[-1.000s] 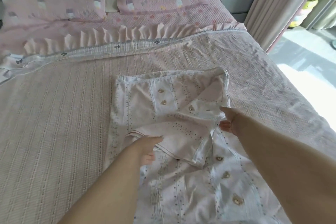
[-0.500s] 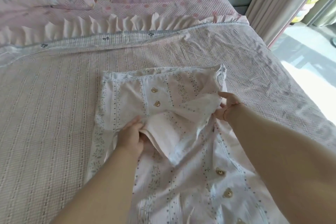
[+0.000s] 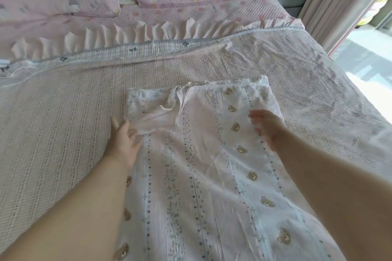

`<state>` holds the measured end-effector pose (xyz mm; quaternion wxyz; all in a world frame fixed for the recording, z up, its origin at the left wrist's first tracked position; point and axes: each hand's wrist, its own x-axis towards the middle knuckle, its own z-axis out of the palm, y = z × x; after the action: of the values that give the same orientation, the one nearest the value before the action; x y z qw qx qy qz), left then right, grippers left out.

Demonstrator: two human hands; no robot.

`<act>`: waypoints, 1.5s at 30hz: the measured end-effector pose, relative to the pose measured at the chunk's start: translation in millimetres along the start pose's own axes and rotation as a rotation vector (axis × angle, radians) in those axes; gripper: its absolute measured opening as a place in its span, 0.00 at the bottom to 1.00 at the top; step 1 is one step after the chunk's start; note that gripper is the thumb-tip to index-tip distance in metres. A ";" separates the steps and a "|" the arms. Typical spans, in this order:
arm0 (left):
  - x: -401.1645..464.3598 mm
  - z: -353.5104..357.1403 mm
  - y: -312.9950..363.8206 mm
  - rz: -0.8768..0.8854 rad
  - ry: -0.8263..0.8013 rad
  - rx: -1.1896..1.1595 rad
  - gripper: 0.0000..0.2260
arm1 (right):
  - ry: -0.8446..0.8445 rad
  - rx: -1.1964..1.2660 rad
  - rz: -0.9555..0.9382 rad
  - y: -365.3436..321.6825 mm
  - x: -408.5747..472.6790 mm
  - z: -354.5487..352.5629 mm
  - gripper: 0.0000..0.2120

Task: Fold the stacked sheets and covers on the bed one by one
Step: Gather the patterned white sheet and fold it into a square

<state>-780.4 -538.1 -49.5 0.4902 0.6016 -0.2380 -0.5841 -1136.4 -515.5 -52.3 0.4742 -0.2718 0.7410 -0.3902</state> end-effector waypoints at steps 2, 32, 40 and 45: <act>-13.2 -10.7 -22.5 0.077 -0.084 0.448 0.27 | 0.087 -0.276 0.009 25.0 -7.5 -8.8 0.14; -15.9 -31.1 -68.9 0.142 -0.316 1.442 0.28 | -0.248 -1.089 -0.389 84.1 -50.8 28.9 0.23; -63.7 -89.6 -96.7 0.158 -0.053 1.616 0.28 | -0.001 -1.121 -0.176 93.9 -62.9 -37.1 0.27; -100.1 -105.6 -90.3 -0.108 0.215 1.412 0.31 | 0.255 -1.012 0.133 110.0 -85.6 -79.2 0.37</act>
<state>-727.9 -382.5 -98.1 -0.0251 0.8404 -0.4793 -0.2516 -1178.0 -363.7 -82.8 0.2131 -0.3697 0.9042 0.0175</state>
